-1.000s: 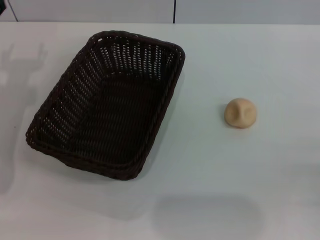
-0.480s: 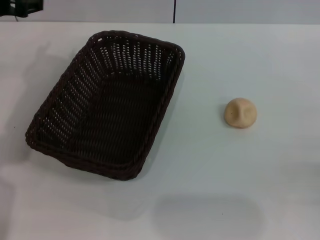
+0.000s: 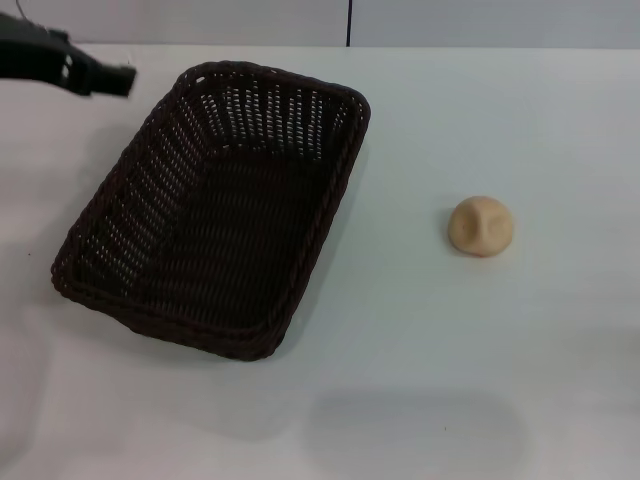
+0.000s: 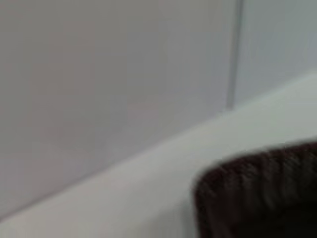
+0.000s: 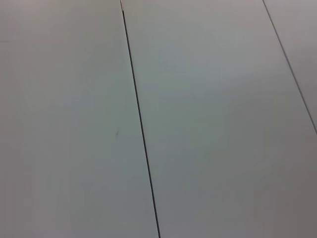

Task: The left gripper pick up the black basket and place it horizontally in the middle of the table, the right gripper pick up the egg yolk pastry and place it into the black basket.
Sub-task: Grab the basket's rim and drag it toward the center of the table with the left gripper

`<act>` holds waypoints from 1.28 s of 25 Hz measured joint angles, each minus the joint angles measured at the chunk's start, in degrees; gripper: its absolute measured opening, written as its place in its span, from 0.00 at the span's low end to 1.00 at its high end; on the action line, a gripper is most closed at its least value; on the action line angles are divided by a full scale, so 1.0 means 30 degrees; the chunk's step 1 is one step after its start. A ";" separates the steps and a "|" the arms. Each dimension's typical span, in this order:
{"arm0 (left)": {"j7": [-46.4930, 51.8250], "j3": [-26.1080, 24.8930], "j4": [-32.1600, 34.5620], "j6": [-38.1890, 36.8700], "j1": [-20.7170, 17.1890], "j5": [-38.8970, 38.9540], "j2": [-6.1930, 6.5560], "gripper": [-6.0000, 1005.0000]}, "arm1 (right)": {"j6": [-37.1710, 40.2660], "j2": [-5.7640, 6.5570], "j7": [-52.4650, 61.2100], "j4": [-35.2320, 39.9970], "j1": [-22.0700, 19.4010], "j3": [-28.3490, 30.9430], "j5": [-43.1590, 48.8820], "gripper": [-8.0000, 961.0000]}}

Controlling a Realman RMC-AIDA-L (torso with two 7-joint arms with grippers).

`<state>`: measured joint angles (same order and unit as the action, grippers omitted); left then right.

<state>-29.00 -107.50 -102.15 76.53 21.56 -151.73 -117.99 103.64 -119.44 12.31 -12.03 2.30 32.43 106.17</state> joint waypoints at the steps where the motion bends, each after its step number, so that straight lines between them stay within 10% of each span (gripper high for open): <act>1: 0.0011 0.0236 0.0015 0.0351 0.0036 0.0002 -0.0012 0.73 | -0.0004 0.0000 0.0000 0.0005 0.0000 0.0000 0.0001 0.88; 32: 0.1920 0.2533 0.6524 -0.0233 0.2448 -0.3524 -0.0043 0.68 | -0.0006 -0.0020 -0.0001 0.0033 -0.0011 -0.0263 0.0001 0.88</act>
<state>-23.24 -99.90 -82.57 75.83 28.91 -162.30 -118.12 103.62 -119.50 12.30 -11.93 2.26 31.64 106.17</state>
